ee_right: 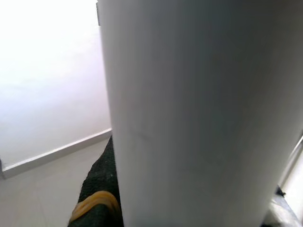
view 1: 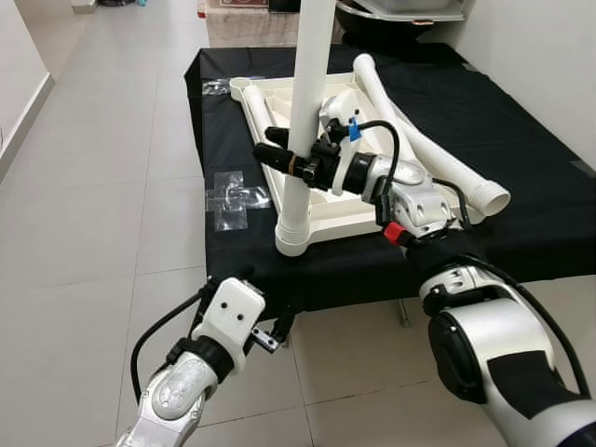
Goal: Building children table
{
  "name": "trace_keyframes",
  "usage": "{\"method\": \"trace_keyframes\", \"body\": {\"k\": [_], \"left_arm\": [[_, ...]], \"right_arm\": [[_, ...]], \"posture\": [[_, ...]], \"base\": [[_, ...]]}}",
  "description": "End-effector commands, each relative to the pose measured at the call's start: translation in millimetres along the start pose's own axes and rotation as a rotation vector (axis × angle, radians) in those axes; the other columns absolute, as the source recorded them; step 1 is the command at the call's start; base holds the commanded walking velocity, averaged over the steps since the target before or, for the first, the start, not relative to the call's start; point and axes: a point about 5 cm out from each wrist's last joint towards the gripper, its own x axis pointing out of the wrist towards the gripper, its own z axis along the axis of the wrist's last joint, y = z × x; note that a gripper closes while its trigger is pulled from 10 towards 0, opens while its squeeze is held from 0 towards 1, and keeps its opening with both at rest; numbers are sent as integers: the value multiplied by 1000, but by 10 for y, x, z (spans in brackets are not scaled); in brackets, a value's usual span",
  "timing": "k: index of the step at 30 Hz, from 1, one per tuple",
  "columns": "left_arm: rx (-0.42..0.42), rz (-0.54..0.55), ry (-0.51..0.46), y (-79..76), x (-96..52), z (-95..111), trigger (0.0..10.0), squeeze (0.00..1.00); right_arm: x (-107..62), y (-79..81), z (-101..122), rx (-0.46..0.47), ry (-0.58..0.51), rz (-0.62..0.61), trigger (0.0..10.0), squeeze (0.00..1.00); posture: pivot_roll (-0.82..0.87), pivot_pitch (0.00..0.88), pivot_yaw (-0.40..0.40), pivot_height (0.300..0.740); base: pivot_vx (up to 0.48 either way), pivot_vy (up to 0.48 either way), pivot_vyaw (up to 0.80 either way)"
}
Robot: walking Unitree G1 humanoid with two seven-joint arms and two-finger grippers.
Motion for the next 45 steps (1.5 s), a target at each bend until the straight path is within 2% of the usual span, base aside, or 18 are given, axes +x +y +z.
{"method": "trace_keyframes", "body": {"k": [1, 5, 8, 10, 15, 24, 27, 28, 29, 30, 32, 35, 37, 39, 45], "left_arm": [[0, -4, 1, -15, -1, -10, 10000, 0], [2, -4, -1, -13, 3, -7, 10000, 0], [9, 5, -4, 30, 12, 3, 10000, 0], [11, 8, -5, 44, 14, 5, 10000, 0], [24, 15, -9, 89, 30, 11, 10000, 0], [43, 21, -15, 149, 61, 23, 10000, 0], [42, 25, -15, 158, 57, 24, 10000, 0], [42, 26, -15, 158, 56, 23, 10000, 0], [40, 29, -16, 158, 55, 24, 10000, 0], [40, 29, -16, 158, 55, 24, 10000, 0], [40, 33, -18, 161, 58, 26, 10000, 0], [40, 35, -19, 171, 63, 29, 10000, 0], [42, 39, -21, 187, 70, 32, 10000, 0], [51, 44, -22, 220, 81, 33, 10000, 0], [55, 48, -21, 242, 92, 25, 10000, 0]], "right_arm": [[-69, 11, -413, 98, 134, -87, 10000, 0], [-68, 1, -428, 108, 135, -124, 10000, 0], [-74, -17, -484, 137, 121, -250, 10000, 0], [-80, -21, -498, 139, 121, -277, 10000, 0], [-71, 46, -500, 126, 87, -264, 10000, 0], [20, 122, -490, 88, 121, -322, 10000, 0], [56, 97, -523, 86, 181, -388, 10000, 0], [56, 60, -541, 94, 204, -452, 10000, 0], [48, 19, -537, 97, 204, -518, 10000, 0], [48, 19, -537, 97, 204, -518, 10000, 0], [23, -37, -511, 124, 176, -606, 10000, 0], [7, -67, -483, 127, 154, -652, 10000, 0], [-3, -81, -457, 117, 134, -680, 10000, 0], [-32, -92, -435, 63, 122, -731, 10000, 0], [-86, -113, -487, 26, 149, -844, 10000, 0]], "posture": [[74, 160, -93, 740], [75, 162, -91, 740], [75, 161, -90, 740], [75, 161, -90, 740], [74, 160, -87, 740], [70, 161, -84, 740], [71, 159, -89, 740], [71, 158, -91, 740], [72, 157, -94, 740], [72, 157, -94, 740], [73, 157, -94, 740], [70, 163, -93, 740], [72, 164, -93, 740], [70, 165, -94, 740], [71, 167, -92, 740]], "base": [[0, 0, 0], [0, 0, 0], [0, 0, 0], [0, 0, 0], [0, 0, 0], [0, 0, 0], [0, 0, 0], [0, 0, 0], [0, 0, 0], [0, 0, 0], [0, 0, 0], [0, 0, 0], [0, 0, 0], [0, 0, 0], [0, 0, 0]]}}
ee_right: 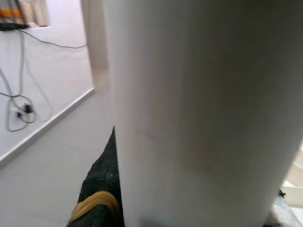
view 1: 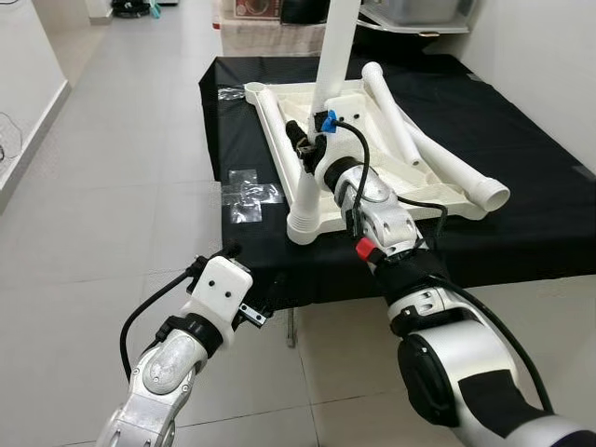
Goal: Building children table
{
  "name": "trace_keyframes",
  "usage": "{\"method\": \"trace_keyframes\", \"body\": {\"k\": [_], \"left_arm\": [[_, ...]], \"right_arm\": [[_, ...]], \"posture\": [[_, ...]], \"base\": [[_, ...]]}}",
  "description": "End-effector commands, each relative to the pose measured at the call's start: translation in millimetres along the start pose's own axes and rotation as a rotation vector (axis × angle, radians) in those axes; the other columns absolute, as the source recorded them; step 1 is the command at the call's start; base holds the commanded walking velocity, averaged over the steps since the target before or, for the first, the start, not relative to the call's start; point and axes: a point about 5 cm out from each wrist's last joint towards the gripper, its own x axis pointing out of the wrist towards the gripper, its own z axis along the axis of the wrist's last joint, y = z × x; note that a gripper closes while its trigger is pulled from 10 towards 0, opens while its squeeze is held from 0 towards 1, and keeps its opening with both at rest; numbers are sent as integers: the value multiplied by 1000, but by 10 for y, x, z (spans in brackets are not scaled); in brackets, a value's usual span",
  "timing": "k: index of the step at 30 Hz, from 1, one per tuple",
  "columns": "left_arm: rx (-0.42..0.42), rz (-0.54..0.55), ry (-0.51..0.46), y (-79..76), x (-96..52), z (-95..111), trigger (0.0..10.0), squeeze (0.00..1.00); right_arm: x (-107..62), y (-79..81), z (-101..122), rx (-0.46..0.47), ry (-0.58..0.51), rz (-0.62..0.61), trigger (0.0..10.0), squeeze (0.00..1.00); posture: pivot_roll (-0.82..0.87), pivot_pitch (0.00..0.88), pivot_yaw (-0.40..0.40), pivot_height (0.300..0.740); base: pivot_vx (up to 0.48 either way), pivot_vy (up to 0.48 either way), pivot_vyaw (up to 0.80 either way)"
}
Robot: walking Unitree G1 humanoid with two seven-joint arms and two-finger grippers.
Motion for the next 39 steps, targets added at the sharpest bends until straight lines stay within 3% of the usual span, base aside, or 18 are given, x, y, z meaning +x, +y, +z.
{"method": "trace_keyframes", "body": {"k": [1, 6, 11, 13, 20, 31, 35, 39], "left_arm": [[4, -10, 10, -2, -2, -37, 10000, 0], [6, -12, 11, -3, 0, -40, 10000, 0], [7, -14, 4, 1, 6, -31, 10000, 0], [5, -13, 4, 3, 6, -32, 10000, 0], [7, -12, 3, 3, 10, -33, 10000, 0], [11, -11, 3, 14, 9, -38, 10000, 0], [8, -14, 2, 5, 8, -39, 10000, 0], [9, -15, 2, -3, 7, -39, 10000, 0]], "right_arm": [[-88, -175, -358, -55, 143, -120, 10000, 0], [-89, -180, -383, -52, 163, -172, 10000, 0], [-109, -294, -451, 31, 230, -402, 10000, 0], [-113, -313, -454, 43, 235, -436, 10000, 0], [-124, -355, -415, 19, 207, -545, 10000, 0], [-114, -259, -285, -20, 125, -703, 10000, 0], [-128, -210, -301, -3, 138, -753, 10000, 0], [-165, -150, -340, 77, 139, -852, 10000, 0]], "posture": [[70, 167, -91, 740], [70, 167, -91, 740], [72, 168, -94, 740], [72, 167, -94, 740], [71, 168, -95, 740], [75, 166, -99, 740], [76, 162, -102, 740], [80, 157, -104, 740]], "base": [[0, 0, 0], [0, 0, 0], [0, 0, 0], [0, 0, 0], [0, 0, 0], [0, 0, 0], [0, 0, 0], [0, 0, 0]]}}
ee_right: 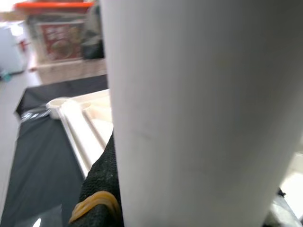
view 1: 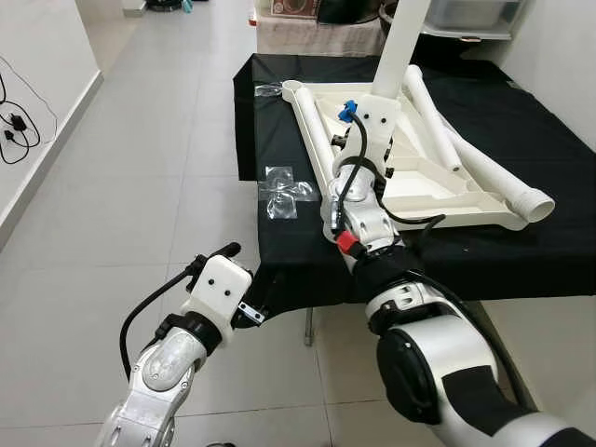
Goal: Building children table
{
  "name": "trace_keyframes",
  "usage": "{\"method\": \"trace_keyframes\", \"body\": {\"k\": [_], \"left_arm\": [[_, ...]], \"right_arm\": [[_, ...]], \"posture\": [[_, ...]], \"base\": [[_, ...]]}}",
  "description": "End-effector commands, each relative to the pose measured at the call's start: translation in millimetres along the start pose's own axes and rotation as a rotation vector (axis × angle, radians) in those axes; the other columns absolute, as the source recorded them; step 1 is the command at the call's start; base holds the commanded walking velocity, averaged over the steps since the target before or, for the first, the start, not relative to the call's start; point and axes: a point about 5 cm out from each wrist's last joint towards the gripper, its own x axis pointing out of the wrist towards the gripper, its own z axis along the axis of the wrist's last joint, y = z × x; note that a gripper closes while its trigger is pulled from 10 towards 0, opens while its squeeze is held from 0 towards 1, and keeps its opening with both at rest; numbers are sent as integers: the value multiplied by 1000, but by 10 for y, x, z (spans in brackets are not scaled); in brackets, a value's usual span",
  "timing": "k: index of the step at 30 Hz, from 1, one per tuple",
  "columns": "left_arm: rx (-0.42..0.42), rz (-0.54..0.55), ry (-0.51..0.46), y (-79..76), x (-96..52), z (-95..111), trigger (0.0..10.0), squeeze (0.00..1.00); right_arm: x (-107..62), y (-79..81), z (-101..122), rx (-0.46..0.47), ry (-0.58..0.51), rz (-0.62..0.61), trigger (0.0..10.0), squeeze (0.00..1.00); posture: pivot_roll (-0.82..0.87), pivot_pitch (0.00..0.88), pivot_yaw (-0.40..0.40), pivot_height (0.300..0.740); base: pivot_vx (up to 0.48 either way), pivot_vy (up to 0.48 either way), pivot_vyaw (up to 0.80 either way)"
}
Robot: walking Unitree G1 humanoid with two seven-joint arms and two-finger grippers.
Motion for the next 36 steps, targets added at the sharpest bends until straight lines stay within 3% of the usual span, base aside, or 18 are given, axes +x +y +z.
{"method": "trace_keyframes", "body": {"k": [1, 7, 12, 22, 25, 26, 30, 36], "left_arm": [[3, -8, 12, -12, -13, -36, 10000, 0], [11, 3, 10, 30, 4, -28, 10000, 0], [26, 27, 3, 110, 28, -6, 10000, 0], [3, 1, 10, 19, 9, -11, 10000, 0], [-51, -119, 54, -142, -59, -76, 10000, 0], [-93, -258, 72, -330, -143, -95, 10000, 0], [-95, -315, 74, -440, -188, -96, 10000, 0], [-85, -292, 74, -495, -188, -113, 10000, 0]], "right_arm": [[-4, -176, -354, -20, 132, -111, 10000, 0], [-47, -175, -337, -6, 116, -215, 10000, 0], [-136, -95, -264, -40, 36, -297, 10000, 0], [-230, -13, -260, -32, 58, -388, 10000, 0], [-277, 44, -252, 2, 112, -430, 10000, 0], [-306, 90, -235, 31, 147, -441, 10000, 0], [-331, 134, -207, 41, 153, -439, 10000, 0], [-389, 233, -139, 32, 109, -400, 10000, 0]], "posture": [[80, 157, -104, 740], [93, 158, -106, 740], [107, 165, -112, 740], [131, 178, -125, 740], [140, 183, -128, 740], [147, 186, -129, 740], [151, 188, -132, 740], [147, 189, -136, 740]], "base": [[0, 0, 0], [0, 0, 0], [0, 0, 0], [0, 0, 0], [0, 0, 0], [0, 0, 0], [0, 0, 0], [0, 0, 0]]}}
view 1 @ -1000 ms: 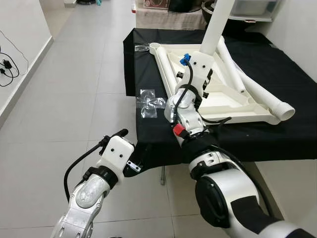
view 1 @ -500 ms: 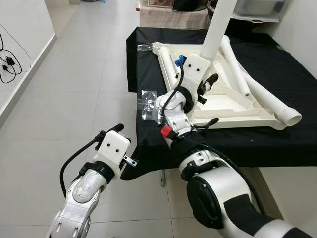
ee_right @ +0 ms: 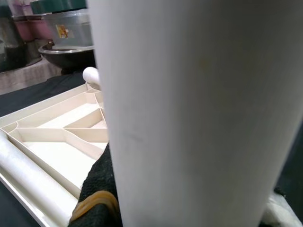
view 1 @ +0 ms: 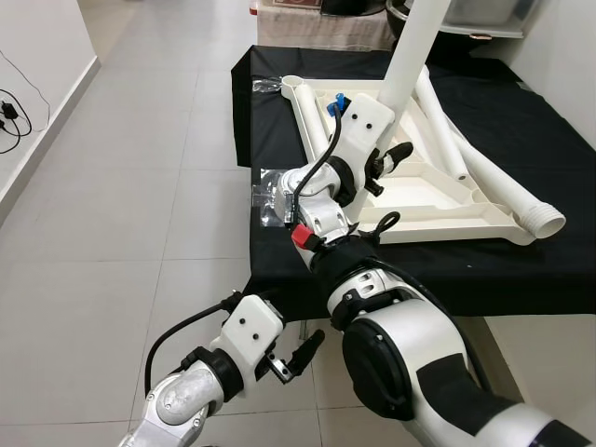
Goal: Building children table
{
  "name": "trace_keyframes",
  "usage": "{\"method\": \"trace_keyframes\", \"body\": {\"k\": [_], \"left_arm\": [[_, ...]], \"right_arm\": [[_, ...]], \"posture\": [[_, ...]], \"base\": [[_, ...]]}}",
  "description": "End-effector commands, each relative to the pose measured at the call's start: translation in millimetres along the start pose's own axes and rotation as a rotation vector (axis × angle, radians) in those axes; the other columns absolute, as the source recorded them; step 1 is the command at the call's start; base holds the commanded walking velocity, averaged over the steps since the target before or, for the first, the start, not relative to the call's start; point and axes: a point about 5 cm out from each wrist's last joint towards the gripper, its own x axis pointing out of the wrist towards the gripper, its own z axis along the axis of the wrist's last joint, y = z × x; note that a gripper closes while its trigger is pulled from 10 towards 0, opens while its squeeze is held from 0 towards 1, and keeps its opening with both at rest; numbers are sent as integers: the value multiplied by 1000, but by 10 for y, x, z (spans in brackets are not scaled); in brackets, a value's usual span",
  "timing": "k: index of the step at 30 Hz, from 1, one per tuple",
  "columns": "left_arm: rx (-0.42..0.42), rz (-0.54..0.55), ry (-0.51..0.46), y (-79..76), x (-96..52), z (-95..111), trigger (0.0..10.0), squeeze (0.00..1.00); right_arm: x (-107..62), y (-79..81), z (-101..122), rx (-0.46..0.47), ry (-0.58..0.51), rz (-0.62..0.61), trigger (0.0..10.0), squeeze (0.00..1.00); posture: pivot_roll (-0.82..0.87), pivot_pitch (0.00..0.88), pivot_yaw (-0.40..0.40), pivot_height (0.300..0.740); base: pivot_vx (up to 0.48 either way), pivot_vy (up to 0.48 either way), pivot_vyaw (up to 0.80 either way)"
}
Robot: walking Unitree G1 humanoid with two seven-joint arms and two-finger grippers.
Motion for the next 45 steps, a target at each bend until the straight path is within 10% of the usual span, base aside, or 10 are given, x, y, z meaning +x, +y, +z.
{"method": "trace_keyframes", "body": {"k": [1, 43, 44, 45], "left_arm": [[-14, 4, 8, -36, -9, -29, 10000, 0], [83, 198, -35, 124, -21, 4, 10000, 0], [83, 196, -33, 121, -19, 2, 10000, 0], [83, 196, -32, 119, -18, 0, 10000, 0]], "right_arm": [[-35, -55, -241, -53, 99, -18, 10000, 0], [63, -87, -414, -80, 126, 114, 10000, 0], [63, -83, -409, -78, 125, 116, 10000, 122], [65, -78, -403, -76, 123, 122, 10000, 631]], "posture": [[147, 189, -136, 740], [121, 158, -128, 740], [121, 159, -129, 740], [121, 159, -129, 740]], "base": [[0, 0, 0], [0, 0, 0], [0, 0, 0], [0, 0, 0]]}}
